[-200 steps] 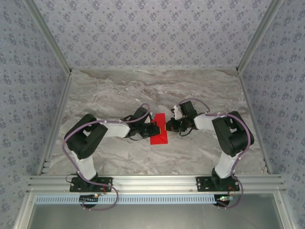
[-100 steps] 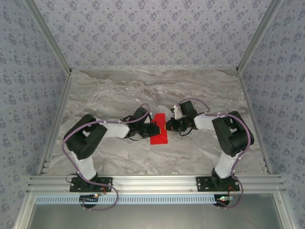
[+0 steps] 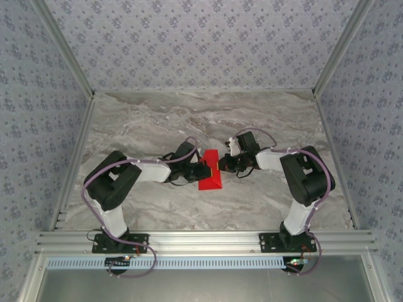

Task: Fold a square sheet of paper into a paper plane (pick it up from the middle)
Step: Fold the triangle a second time at the center of the table.

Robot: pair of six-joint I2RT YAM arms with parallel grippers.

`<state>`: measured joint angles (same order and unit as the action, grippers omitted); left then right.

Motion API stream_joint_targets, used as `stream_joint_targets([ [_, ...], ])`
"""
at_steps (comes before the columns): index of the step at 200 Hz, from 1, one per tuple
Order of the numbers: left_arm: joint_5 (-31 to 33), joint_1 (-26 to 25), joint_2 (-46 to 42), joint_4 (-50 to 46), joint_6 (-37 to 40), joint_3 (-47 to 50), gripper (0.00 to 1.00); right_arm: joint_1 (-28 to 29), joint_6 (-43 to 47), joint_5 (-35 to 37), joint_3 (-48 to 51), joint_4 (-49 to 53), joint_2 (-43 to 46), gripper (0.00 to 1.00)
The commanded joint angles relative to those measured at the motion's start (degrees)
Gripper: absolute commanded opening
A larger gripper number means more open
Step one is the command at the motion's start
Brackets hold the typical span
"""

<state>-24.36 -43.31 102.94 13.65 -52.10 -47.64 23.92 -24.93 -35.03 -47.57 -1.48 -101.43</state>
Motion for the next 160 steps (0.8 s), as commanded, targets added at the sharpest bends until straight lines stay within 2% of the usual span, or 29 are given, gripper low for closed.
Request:
stream_joint_targets([
  [1, 1.04, -0.51, -2.61, 1.10, 0.49, 0.55, 0.01, 0.33, 1.24, -0.83, -1.55, 0.49, -0.70, 0.04],
  [160, 0.67, -0.49, 2.44, -1.60, 0.06, -1.10, 0.01, 0.34, 1.55, 0.31, -1.41, 1.39, -1.71, 0.04],
])
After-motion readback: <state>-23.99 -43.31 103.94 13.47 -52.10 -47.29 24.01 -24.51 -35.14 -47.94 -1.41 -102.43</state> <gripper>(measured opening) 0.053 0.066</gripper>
